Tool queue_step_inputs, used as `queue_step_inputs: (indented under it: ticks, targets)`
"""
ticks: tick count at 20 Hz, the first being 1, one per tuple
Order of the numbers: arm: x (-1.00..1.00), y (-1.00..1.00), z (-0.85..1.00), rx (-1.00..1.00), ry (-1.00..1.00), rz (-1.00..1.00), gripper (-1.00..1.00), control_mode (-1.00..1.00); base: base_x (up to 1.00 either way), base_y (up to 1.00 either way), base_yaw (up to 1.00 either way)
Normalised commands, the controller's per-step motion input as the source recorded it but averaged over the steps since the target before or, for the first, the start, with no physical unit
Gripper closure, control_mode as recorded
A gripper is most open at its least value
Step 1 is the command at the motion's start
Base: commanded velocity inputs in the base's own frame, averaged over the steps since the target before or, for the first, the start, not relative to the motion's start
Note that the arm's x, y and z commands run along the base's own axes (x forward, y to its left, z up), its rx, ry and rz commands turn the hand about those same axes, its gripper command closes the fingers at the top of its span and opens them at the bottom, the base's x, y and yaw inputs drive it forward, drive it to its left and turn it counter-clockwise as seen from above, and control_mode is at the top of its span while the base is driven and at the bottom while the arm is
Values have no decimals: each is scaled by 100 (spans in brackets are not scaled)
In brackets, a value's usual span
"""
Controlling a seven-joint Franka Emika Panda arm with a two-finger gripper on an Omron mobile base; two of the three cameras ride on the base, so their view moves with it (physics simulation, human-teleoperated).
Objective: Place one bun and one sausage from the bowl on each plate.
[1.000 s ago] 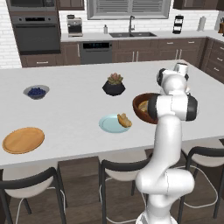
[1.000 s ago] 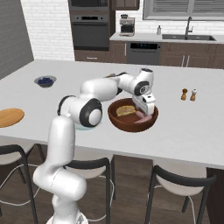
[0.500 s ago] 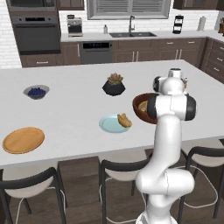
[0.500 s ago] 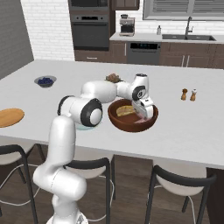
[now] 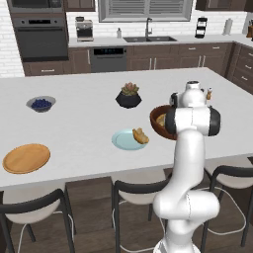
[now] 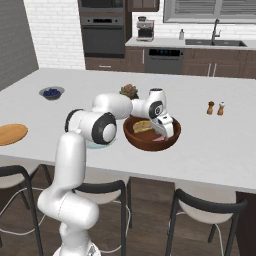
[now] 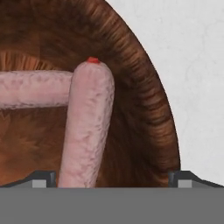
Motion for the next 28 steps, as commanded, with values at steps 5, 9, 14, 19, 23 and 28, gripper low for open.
queue_step_inputs:
  ticks: [5, 9, 14, 19, 23, 28]
  targets:
    - [20, 0, -1, -1, 4, 0, -100, -100, 0, 0, 0]
    - [13, 7, -3, -2, 9, 0, -100, -100, 0, 0, 0]
    - [3, 17, -20, -7, 15, 0, -100, -100, 0, 0, 0]
    - [15, 20, -11, -4, 10, 1, -100, -100, 0, 0, 0]
    - [13, 10, -15, -1, 2, 0, -100, -100, 0, 0, 0]
    - [10, 0, -38, 0, 0, 1, -100, -100, 0, 0, 0]
